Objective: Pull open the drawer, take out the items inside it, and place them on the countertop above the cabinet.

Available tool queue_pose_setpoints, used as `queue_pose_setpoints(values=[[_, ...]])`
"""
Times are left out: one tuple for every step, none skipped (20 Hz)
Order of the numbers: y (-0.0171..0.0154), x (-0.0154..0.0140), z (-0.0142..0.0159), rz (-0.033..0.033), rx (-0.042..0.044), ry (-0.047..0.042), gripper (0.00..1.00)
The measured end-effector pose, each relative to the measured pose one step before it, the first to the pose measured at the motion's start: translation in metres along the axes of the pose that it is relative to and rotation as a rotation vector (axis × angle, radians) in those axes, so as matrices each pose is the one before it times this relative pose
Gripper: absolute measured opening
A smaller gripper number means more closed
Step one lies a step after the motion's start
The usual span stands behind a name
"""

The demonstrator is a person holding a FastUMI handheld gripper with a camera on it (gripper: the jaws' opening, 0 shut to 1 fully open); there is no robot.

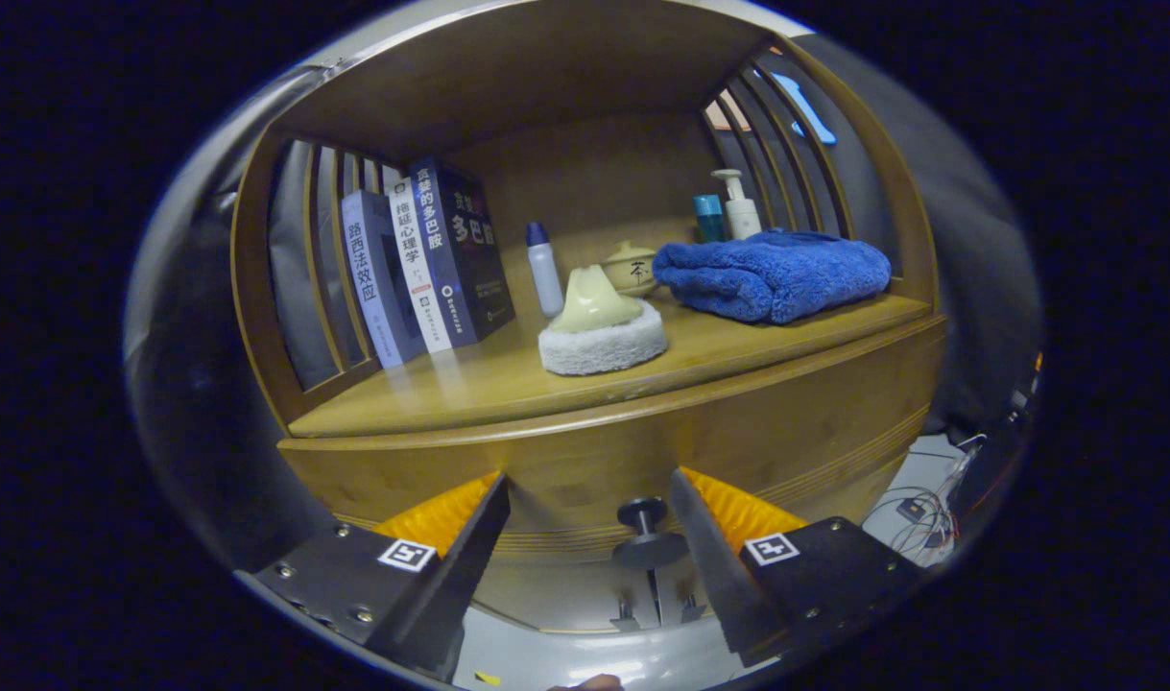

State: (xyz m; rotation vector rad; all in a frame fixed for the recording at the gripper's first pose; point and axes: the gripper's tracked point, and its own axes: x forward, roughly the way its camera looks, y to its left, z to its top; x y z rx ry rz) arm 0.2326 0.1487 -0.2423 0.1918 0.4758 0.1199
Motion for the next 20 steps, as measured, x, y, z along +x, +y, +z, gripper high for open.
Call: queue_pose_setpoints(values=[[0.00019,0.00022,-0.00081,0.00230,0.00769,-0.00121,1.00],[0.00007,0.00028,-0.00042,0.00200,0.00816,0.00193,1.00],[-0.00001,0.00013,-0.00052,0.00090,0.00239,0.00423,1.00],[0.00028,-0.00017,0.00013,0.00123,-0.00811,0.00705,1.00],[0.00030,-0.00163,0.00029,0.00412,-0.01576,0.00923,1.00],[0.00073,-0.00370,0.00287,0.00687,-0.02030,0.00116,1.00],[-0.00006,-0.00588,0.00542,0.00846,-0.01891,-0.01065,1.00],[-0.00082,-0.00604,0.00853,0.01153,-0.01305,-0.01815,1.00],[0.00012,-0.00528,0.01033,0.01482,-0.00678,-0.02840,1.00],[-0.00046,-0.00782,0.01292,0.01594,-0.00564,-0.03423,1.00],[-0.00130,-0.00744,0.01457,0.01193,-0.00759,-0.04562,1.00],[-0.00242,-0.00568,0.01654,0.00491,-0.00995,-0.04221,1.00],[-0.00570,-0.00617,0.01856,-0.00099,-0.01268,-0.04219,1.00],[-0.00666,-0.00629,0.01713,-0.00786,-0.01238,-0.03183,1.00],[-0.00891,-0.00681,0.01584,-0.00809,-0.01601,-0.02539,1.00],[-0.01051,-0.00950,0.01623,-0.00708,-0.02256,-0.02787,1.00],[-0.00902,-0.00662,0.01182,-0.00823,-0.02630,-0.02447,1.00],[-0.01034,-0.00061,0.01096,0.00555,-0.02646,-0.02680,1.00],[-0.01468,-0.00409,0.00691,-0.01909,-0.01672,-0.01539,1.00],[-0.01733,-0.00431,0.00439,-0.02151,-0.00457,-0.00784,1.00]])
